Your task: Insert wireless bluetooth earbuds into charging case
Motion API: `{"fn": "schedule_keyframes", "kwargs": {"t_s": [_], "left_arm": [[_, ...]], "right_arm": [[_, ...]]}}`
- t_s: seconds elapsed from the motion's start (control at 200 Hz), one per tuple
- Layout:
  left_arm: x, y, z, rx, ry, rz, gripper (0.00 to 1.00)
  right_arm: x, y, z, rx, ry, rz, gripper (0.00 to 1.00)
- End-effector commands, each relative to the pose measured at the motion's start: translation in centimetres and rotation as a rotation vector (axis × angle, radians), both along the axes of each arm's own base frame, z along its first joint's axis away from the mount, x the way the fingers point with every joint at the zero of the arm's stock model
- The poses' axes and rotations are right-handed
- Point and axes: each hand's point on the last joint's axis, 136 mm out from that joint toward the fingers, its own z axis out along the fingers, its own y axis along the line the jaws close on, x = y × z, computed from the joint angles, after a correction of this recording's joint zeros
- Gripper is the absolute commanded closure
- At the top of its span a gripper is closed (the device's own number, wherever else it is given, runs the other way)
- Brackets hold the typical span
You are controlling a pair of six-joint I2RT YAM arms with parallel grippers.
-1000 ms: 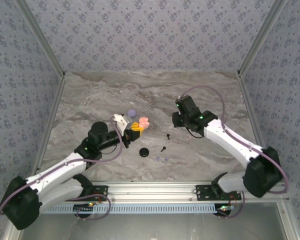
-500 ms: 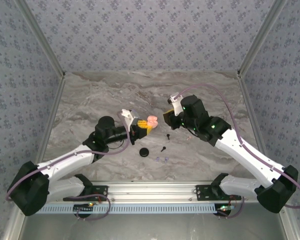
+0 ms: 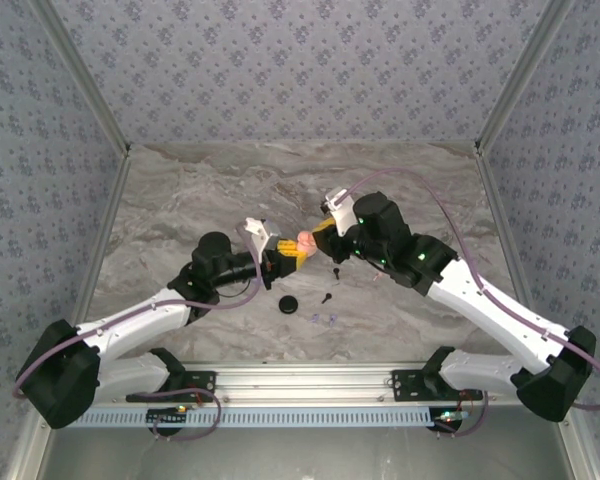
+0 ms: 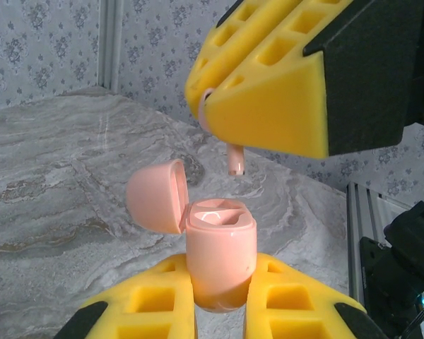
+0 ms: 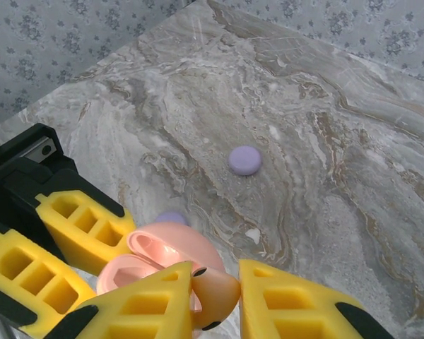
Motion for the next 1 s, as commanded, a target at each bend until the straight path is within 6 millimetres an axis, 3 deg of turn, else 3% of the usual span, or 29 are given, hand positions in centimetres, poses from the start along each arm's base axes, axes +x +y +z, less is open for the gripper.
{"fn": "schedule_keyframes", "kwargs": {"t_s": [0.0,0.815,0.994], "left_arm": [[-0.4,-0.6,2.5,-0.055,-0.049,-0.035,1.00],[-0.2,-0.4,2.6,-0.062,-0.045,-0.016,1.00],[-0.2,-0.4,2.5,-0.060,-0.045,-0.016,1.00]], "right_arm": [[0.1,1.1,1.8,0.019,-0.044,0.029,0.78],[-0.9,2.2,-0.6,-0.073,-0.008,0.073,0.77],[-1.4,2.8,-1.0,-0.059,0.032,0.105,0.74]]}}
